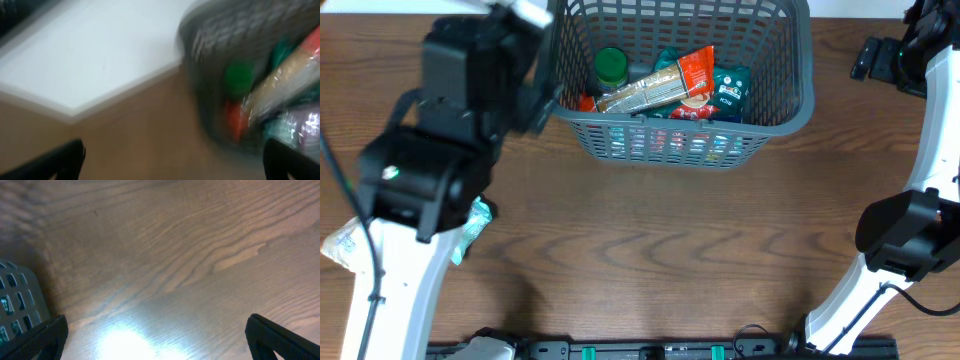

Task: Pack container
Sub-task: 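Release the spaghetti into the basket and move the left gripper to the wipes pouch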

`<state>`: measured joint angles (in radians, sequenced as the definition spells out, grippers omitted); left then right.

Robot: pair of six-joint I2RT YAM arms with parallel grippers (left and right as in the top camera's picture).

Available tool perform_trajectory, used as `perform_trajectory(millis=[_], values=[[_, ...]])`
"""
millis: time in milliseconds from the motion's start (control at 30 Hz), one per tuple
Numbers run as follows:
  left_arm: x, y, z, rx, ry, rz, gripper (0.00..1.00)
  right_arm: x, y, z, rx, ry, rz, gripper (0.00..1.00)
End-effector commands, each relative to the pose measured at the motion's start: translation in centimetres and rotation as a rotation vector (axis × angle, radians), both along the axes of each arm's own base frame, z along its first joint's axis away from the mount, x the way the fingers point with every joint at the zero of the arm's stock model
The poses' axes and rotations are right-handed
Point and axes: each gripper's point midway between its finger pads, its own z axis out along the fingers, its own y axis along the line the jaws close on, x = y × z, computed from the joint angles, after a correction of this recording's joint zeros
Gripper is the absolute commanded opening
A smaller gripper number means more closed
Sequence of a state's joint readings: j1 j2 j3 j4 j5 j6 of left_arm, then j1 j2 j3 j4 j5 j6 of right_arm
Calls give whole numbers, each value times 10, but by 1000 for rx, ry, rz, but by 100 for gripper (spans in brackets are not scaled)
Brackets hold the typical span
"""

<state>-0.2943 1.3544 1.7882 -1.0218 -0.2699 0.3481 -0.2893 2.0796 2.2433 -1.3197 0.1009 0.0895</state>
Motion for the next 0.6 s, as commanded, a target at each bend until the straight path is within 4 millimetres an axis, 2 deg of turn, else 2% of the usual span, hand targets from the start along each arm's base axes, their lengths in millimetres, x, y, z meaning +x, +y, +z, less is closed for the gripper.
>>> perform_trajectory(millis=[0, 100, 267, 367, 467, 567], values=[[-25, 46, -40, -6, 173, 236, 99, 3, -2, 1, -7, -14, 12, 99], [-46, 68, -73, 21, 314, 311, 99, 7, -4, 3, -12, -30, 13, 99], [-44, 89, -110, -145, 306, 569, 99, 10, -4, 4, -16, -43, 12, 99], [-42, 93, -136, -247, 289, 710, 99, 10, -5, 5, -16, -44, 12, 99], [-40, 93, -166, -230, 318, 708, 99, 11, -5, 5, -18, -49, 12, 99], [-40, 93, -189, -115, 384, 587, 99, 13, -5, 6, -21, -57, 13, 99]])
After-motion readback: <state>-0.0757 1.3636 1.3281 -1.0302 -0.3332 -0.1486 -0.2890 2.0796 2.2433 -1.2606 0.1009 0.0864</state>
